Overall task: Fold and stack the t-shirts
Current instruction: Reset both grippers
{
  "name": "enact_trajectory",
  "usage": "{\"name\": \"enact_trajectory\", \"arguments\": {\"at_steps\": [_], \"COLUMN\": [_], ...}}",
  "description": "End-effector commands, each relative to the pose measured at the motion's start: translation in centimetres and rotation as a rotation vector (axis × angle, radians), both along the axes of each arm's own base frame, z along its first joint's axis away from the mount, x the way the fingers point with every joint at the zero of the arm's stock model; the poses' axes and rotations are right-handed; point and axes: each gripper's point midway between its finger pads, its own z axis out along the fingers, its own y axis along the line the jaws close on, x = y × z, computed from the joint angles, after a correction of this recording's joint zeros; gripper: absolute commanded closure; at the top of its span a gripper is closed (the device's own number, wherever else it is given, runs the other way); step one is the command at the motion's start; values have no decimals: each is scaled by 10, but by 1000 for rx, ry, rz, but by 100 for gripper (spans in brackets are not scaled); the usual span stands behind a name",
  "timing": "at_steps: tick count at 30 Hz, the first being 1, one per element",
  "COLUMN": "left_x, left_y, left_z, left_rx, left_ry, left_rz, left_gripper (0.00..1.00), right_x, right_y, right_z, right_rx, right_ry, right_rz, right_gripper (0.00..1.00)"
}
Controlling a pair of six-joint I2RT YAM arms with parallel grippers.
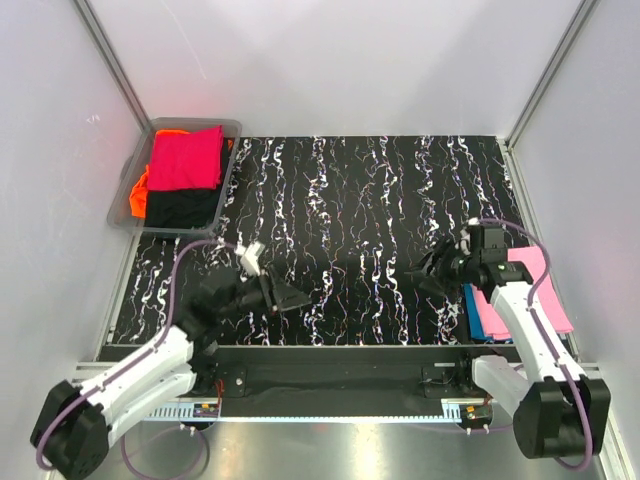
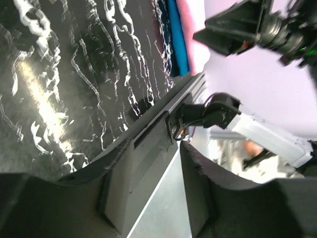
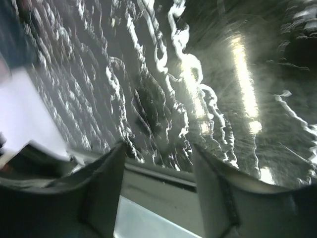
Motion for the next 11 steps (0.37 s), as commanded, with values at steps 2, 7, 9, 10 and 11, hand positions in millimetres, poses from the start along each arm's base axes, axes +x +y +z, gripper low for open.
{"name": "enact_trajectory", "arguments": {"at_steps": [2,7,9,10,11], "left_x": [9,0,-4,-7,-10], "left_y": [9,25,31,38,39], "left_z": [41,37,43,48,56], "left_rx": [-284,-434,-526,-594,-625], "left_ry": [-68,-54,-55,-74,-82], "left_rz": [144,210,224,233,226], "left_gripper": [50,46,44,43,42], "right_x": [1,-15,-19,-28,-40], "right_y": [31,47,57,59,66], "right_z": [11,14,29,21,40], "right_rx": [149,280,382,422,531], "right_ry": [-107,-147,-212,-204,-212], "right_rz": [192,248,262,257,265], "right_gripper": [26,0,0,0,0]}}
